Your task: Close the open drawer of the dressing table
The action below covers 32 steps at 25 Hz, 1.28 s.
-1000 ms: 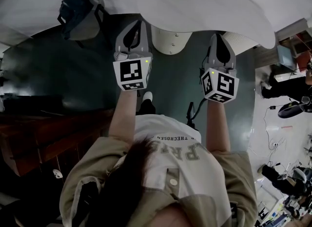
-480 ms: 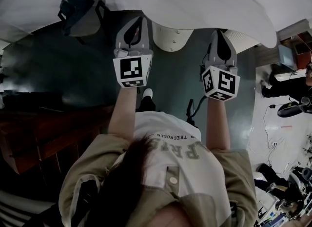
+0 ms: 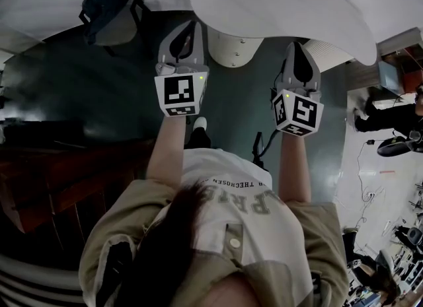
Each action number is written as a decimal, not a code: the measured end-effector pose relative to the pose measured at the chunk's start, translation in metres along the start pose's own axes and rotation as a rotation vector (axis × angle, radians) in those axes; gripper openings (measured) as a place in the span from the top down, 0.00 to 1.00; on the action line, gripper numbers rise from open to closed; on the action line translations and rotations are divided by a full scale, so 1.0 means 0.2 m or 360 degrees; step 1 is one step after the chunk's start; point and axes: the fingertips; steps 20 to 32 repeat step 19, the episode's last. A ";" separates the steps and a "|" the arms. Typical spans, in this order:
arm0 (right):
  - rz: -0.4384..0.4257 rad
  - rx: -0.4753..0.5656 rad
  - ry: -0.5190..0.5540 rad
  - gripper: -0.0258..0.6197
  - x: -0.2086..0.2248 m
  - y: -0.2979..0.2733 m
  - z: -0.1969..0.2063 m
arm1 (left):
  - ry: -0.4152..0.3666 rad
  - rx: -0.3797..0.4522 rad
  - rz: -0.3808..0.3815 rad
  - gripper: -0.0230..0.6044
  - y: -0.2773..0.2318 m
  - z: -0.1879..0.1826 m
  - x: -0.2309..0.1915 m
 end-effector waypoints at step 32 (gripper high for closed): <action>-0.0014 0.0032 -0.0001 0.96 0.03 0.00 -0.03 | 0.0010 -0.0023 -0.0002 0.95 -0.01 0.01 0.00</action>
Point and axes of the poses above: the fingertips, and each gripper's own axes: y backward along the fingers, x to its right, z out of its underside, and after that the axes turned 8 degrees about -z, right-handed
